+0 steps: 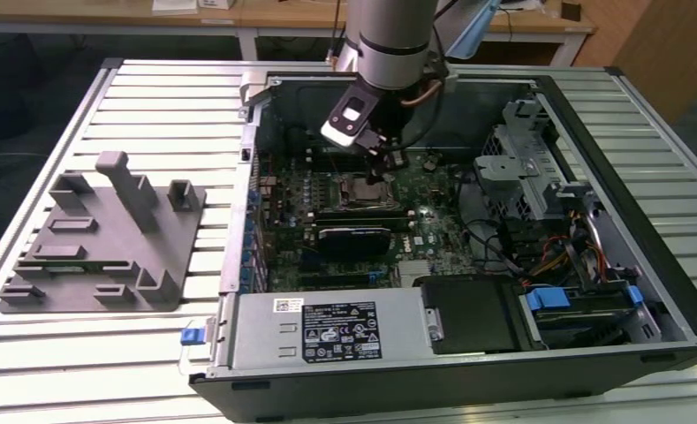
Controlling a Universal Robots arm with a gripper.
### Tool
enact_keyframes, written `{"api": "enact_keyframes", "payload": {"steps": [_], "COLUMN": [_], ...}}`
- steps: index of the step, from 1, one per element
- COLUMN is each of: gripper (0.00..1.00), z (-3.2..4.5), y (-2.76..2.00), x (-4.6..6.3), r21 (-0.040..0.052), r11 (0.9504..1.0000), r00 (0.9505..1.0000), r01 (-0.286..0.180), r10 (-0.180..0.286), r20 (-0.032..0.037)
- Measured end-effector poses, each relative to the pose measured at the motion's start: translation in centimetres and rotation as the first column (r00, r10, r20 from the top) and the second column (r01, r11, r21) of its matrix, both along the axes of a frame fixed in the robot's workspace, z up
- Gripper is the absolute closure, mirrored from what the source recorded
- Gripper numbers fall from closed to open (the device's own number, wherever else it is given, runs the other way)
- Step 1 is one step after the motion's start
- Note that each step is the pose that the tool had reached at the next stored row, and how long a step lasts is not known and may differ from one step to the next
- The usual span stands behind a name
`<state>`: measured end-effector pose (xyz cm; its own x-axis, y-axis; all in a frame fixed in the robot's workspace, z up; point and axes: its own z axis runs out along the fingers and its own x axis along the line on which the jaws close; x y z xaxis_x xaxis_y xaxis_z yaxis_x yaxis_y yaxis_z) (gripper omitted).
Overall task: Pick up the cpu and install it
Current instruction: 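Close the cpu cover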
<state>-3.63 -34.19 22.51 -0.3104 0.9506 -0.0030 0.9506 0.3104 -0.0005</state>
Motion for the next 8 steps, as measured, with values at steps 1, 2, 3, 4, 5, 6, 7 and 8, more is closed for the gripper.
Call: {"api": "enact_keyframes", "payload": {"steps": [1, 2, 3, 4, 5, 6, 7, 8], "gripper": [0.89, 0.89, 0.89, 0.89, 0.89, 0.89, 0.89, 0.89], "z": [0.0, 0.0, -0.01, -0.01, -0.01, -0.01, -0.01, -0.02], "y": [0.0, 0.0, 0.0, 0.0, 0.0, 0.0, 0.0, 0.0], "x": [0.0, 0.0, 0.0, 0.0, 0.0, 0.0, 0.0, 0.0], "r21": [0.0, 0.0001, 0.0, 0.0, 0.0, 0.0001, 0.0001, 0.0001], "r11": [0.9998, 0.9994, 0.9986, 0.9974, 0.996, 0.9942, 0.9921, 0.9894], "r00": [0.9998, 0.9994, 0.9986, 0.9974, 0.996, 0.9942, 0.9921, 0.9894], "r01": [-0.018, -0.036, -0.054, -0.072, -0.09, -0.108, -0.126, -0.145], "r10": [0.018, 0.036, 0.054, 0.072, 0.09, 0.108, 0.126, 0.145], "r20": [0.0, 0.0, 0.0, 0.0, 0.0, 0.0, 0.0, 0.0]}}
